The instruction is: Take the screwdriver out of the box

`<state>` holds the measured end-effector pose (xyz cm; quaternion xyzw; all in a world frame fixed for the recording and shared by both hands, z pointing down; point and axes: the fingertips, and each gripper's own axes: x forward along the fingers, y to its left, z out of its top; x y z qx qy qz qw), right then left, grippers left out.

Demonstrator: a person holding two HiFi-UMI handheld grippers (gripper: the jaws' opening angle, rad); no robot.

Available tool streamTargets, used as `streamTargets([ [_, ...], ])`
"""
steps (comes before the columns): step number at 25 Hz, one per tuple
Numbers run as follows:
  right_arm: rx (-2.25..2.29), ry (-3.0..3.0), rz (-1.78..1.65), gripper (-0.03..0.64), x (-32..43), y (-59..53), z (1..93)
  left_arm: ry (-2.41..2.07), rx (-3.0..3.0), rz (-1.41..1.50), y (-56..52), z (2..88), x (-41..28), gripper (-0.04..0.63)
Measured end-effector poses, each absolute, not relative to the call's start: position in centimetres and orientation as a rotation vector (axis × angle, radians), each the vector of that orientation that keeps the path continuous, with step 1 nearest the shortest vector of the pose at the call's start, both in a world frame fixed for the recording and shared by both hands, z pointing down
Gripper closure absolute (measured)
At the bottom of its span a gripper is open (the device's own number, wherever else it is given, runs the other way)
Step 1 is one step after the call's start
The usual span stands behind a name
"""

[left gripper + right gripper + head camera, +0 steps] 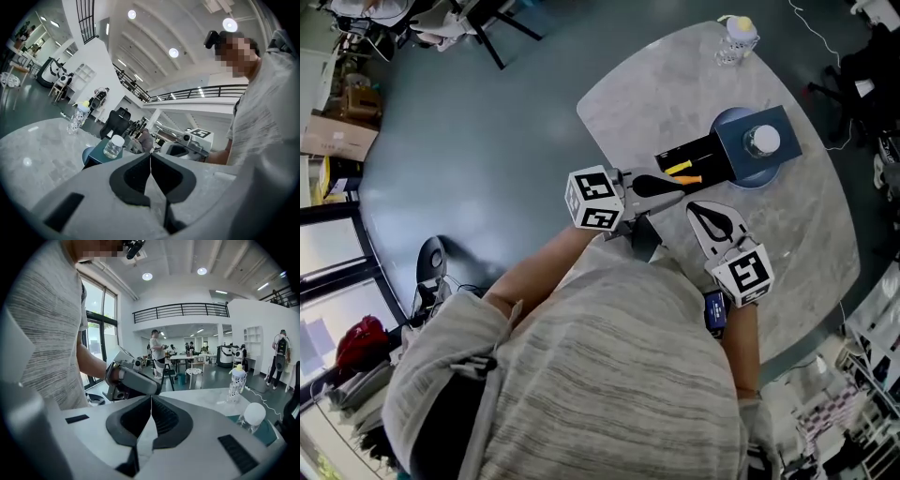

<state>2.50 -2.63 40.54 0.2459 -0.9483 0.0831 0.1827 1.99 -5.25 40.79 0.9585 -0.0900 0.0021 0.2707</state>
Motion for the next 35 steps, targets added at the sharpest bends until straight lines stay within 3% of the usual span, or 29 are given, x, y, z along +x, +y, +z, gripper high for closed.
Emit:
streamTargets([
  [23, 0.270, -2.086, 0.066, 0.601, 0.4, -7.4, 50.7, -0.291, 2.475, -0.043, -10.2, 47.5, -3.6, 0.577],
  [27, 0.155, -1.990, -0.013, 0.559, 0.3, -7.6, 52.2, -0.288, 2.463, -0.050, -10.5, 47.8, -3.9, 0.577],
  [35, -0.018, -1.856, -0.062, 0.537, 0.9, -7.4, 56.1, -0.307, 2.449, -0.068, -10.8, 48.1, -4.5, 0.577],
])
